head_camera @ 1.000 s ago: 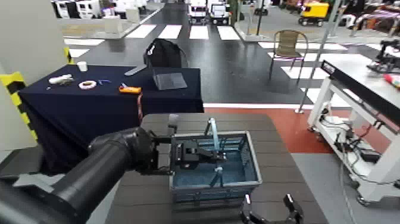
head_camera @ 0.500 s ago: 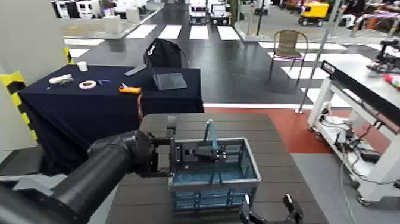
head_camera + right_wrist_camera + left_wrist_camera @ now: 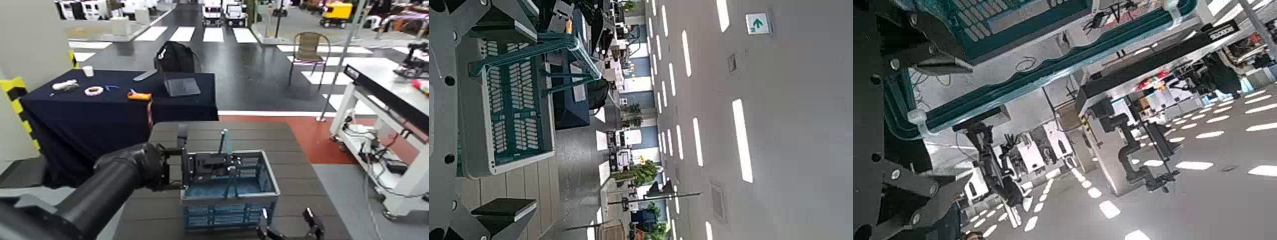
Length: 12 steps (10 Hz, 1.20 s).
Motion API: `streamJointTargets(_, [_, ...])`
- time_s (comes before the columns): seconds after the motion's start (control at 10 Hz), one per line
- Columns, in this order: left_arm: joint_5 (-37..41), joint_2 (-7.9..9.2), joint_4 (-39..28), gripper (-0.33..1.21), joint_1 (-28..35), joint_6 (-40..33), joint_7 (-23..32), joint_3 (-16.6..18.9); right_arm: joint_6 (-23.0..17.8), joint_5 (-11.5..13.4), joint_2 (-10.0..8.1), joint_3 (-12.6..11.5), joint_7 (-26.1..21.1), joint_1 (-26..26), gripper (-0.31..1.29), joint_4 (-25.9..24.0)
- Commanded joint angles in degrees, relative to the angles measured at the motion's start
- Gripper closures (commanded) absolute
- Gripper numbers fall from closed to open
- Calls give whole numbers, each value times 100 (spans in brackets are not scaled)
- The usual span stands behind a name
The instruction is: Place the crate on the table.
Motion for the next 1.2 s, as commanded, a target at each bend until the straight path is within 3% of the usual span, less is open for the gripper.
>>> streamJointTargets(0.1, [4, 44, -114, 22, 137, -260, 271, 136, 10, -15, 0, -8, 0, 12, 14, -14])
streamJointTargets(0.4, [-489, 140, -720, 13, 445, -462, 534, 690, 45, -24, 0, -43, 35, 21, 14, -41])
streamJointTargets(0.7, [-726, 448, -1907, 13, 1183, -752, 675, 1208, 89, -24, 0, -78, 44, 47, 14, -76])
streamJointTargets(0.8, [-453, 650, -2619, 13, 1622, -1007, 1167, 1305, 106, -24, 0, -70, 44, 47, 14, -76])
streamJointTargets(0.9, [-40, 896, -3744, 13, 2273, -1297, 2318, 1481, 115, -24, 9, -78, 62, 47, 14, -76])
streamJointTargets(1.0, [-93, 975, -4605, 13, 2844, -1508, 3057, 1797, 115, -24, 18, -87, 62, 56, 14, -85])
streamJointTargets(1.2, [-480, 1072, -5642, 13, 3688, -2282, 3707, 2008, 124, -24, 18, -131, 62, 65, 14, -85])
